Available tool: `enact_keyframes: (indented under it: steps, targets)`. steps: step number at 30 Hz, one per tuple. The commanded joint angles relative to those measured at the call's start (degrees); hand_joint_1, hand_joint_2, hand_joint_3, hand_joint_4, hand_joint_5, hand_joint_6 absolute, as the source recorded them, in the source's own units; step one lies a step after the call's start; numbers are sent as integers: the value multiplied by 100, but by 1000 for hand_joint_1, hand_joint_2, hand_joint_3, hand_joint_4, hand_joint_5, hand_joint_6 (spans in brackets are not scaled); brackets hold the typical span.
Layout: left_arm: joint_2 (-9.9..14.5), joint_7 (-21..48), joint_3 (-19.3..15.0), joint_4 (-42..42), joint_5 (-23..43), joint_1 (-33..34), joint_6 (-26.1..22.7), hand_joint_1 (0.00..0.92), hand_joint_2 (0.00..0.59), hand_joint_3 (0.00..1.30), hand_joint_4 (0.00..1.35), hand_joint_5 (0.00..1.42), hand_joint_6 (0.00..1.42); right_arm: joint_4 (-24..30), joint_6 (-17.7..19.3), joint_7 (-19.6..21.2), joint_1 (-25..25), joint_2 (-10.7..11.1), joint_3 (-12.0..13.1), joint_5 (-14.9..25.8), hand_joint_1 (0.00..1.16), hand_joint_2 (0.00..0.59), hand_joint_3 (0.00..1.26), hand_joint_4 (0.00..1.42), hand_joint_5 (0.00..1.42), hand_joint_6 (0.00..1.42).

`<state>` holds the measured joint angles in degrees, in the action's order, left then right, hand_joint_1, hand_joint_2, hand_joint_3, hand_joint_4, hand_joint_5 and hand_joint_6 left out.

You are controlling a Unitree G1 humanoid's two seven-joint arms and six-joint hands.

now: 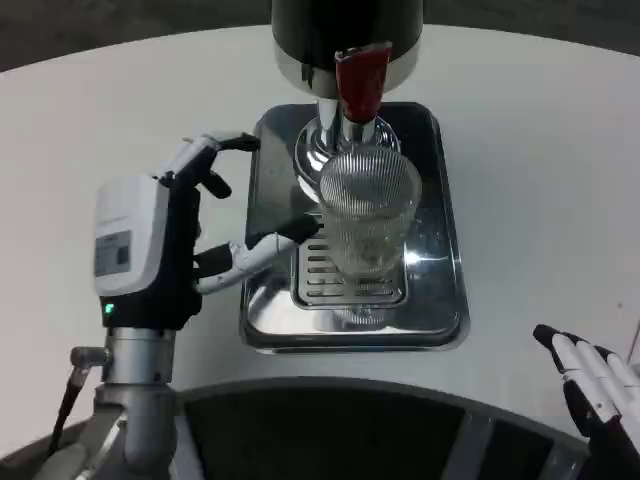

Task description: Grasp the cup under the faucet to collect the drink, then remove the cup.

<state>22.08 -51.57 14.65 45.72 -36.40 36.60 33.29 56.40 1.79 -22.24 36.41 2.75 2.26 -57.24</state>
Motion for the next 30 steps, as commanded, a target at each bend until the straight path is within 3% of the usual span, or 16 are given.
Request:
enact_keyframes:
  steps: [1,5,14,24,30]
  targets:
    - [273,462,-208,-479,233,-405,339,146,0,516,407,688,1091,-64,-57,10,-36,24,-42,-93,624,357,0,0,0,0]
    - [517,1092,-479,-990,617,-765,723,94,0,505,387,634,935,-75,-83,1,-86,20,-98,-166,624,357,0,0,0,0]
    - [875,2751,-1129,-1781,1719,-1267,1383,0,0,389,247,388,370,-152,-139,15,-232,-6,-298,-339,624,357,0,0,0,0]
    - [1071,5067,-1304,-2291,3311,-1403,1428,0,0,145,4,137,125,-129,-162,54,-183,-86,-504,-535,624,357,0,0,0,0]
    - [1296,6672,-1369,-2787,4478,-1416,971,0,9,44,0,35,47,-133,-176,57,-209,-131,-597,-639,620,362,0,0,0,0]
